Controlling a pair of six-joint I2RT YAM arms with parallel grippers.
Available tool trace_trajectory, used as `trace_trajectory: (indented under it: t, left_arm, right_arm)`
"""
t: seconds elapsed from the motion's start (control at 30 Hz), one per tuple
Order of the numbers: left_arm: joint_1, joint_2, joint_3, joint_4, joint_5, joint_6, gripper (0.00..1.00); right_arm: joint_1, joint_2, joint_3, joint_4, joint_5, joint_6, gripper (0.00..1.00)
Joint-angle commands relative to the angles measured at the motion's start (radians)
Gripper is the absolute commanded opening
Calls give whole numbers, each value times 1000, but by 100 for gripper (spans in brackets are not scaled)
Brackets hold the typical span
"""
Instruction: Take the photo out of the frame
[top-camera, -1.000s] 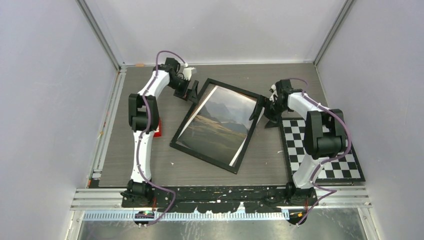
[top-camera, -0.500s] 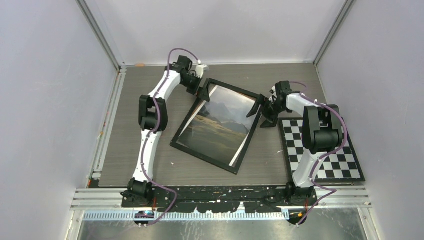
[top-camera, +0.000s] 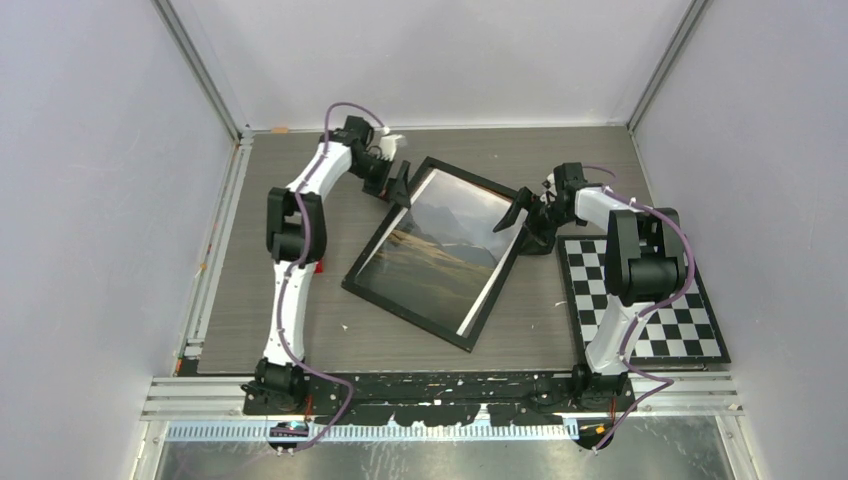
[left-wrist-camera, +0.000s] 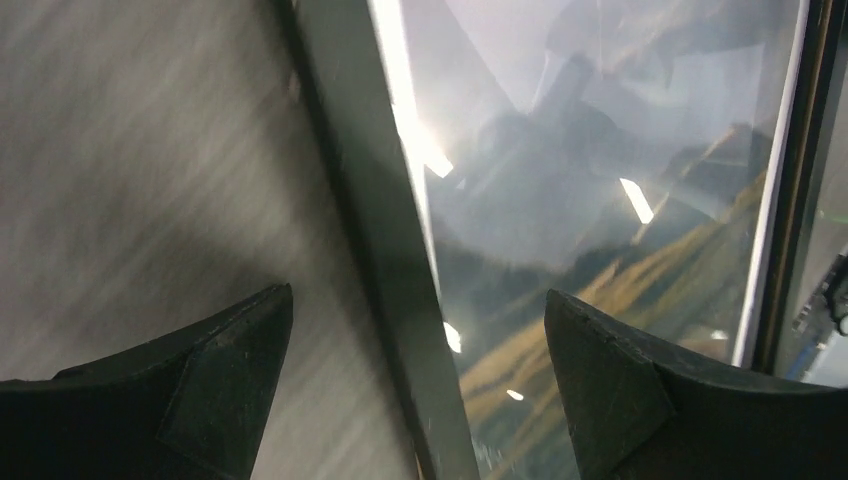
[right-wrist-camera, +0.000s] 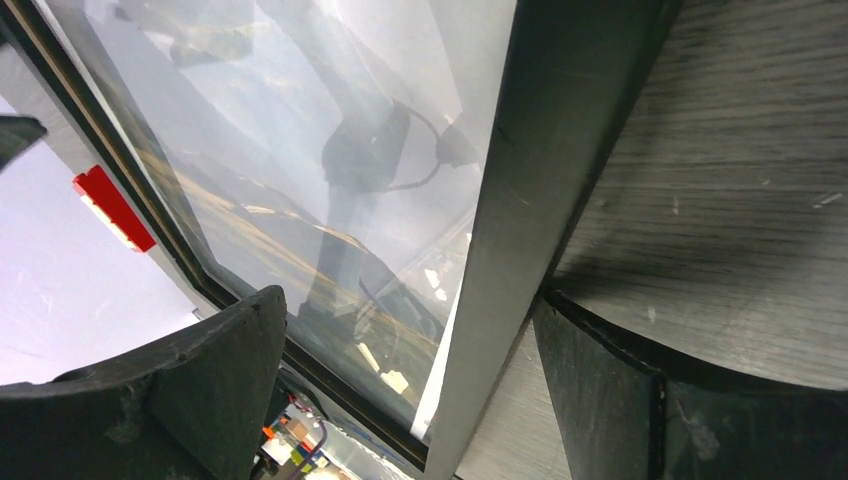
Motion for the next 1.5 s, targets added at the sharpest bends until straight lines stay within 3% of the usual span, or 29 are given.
trace_trajectory:
  t: [0.0, 0.33, 0.77, 1.03, 1.47]
  left_arm:
    - [63, -138, -179, -111, -18, 23, 97]
    - [74, -333, -569, -124, 9, 100, 94]
    - [-7, -519, -907, -58, 83, 144, 85]
    - [-20, -577, -980, -10, 69, 107, 84]
    - [81, -541, -859, 23, 31, -44, 82]
  right_arm:
    - [15, 94, -54, 82, 70, 2, 97]
    - [14, 183, 31, 90, 61, 20, 96]
    - [73, 270, 168, 46, 51, -46, 96]
    - [137, 326, 253, 42, 44, -60, 96]
    - [67, 202, 293, -145, 75, -224, 98]
